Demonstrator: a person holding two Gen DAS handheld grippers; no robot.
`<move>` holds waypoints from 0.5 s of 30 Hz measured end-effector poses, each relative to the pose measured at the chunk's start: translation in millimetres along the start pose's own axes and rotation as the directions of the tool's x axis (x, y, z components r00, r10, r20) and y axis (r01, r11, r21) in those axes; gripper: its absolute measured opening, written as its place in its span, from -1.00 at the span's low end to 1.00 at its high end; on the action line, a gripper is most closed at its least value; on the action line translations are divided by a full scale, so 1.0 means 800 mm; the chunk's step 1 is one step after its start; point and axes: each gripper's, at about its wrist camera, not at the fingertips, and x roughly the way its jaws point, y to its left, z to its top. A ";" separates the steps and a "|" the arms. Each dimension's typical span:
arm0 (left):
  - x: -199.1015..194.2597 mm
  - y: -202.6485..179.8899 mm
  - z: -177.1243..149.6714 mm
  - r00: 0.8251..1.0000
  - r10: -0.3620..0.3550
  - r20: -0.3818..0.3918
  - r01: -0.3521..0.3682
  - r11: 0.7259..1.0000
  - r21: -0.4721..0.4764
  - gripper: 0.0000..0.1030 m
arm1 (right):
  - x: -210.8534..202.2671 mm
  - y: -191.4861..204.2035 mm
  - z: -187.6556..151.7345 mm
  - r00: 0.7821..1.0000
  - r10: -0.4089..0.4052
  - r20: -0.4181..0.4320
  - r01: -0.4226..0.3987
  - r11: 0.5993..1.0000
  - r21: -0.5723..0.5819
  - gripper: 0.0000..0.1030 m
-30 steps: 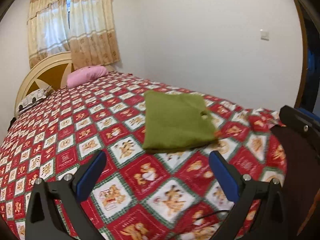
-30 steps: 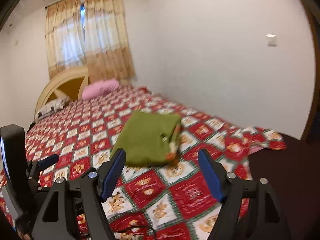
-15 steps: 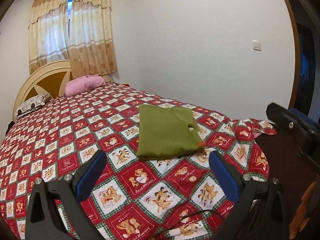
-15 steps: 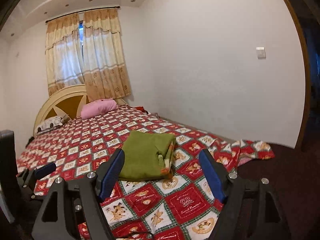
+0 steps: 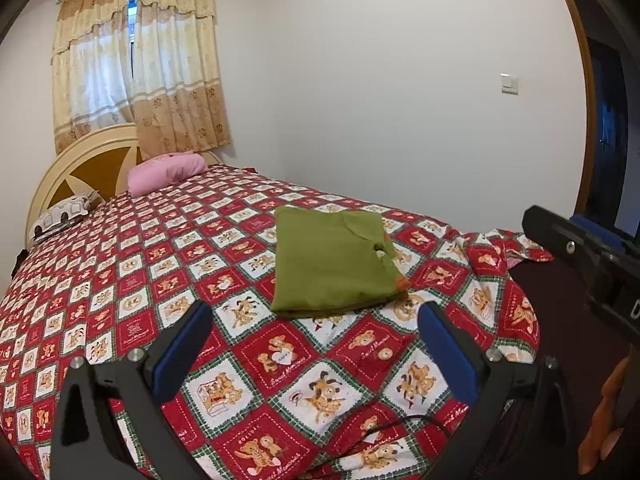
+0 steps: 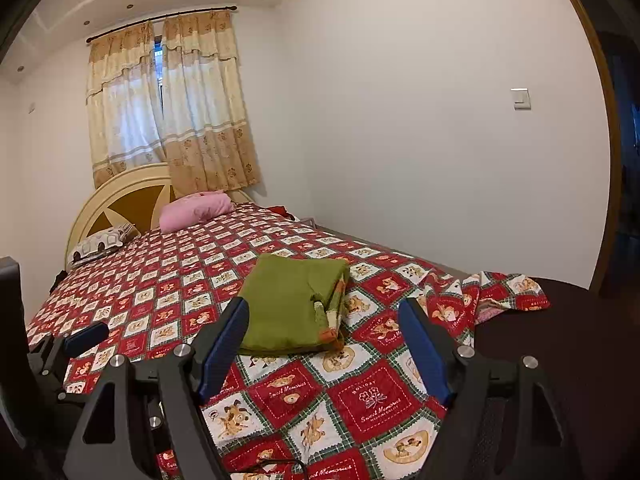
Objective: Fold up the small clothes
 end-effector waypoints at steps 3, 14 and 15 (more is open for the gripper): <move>0.000 -0.001 0.000 1.000 0.002 0.001 -0.002 1.000 0.002 1.00 | 0.001 0.000 0.000 1.000 0.000 0.004 0.000 1.000 -0.004 0.51; 0.004 0.001 -0.001 1.000 0.000 -0.011 0.000 1.000 -0.011 1.00 | 0.006 0.000 -0.005 1.000 0.002 -0.009 -0.002 1.000 -0.008 0.51; 0.004 0.002 -0.001 1.000 0.000 -0.012 0.000 1.000 -0.012 1.00 | 0.007 0.000 -0.006 1.000 0.003 -0.013 -0.003 1.000 -0.006 0.51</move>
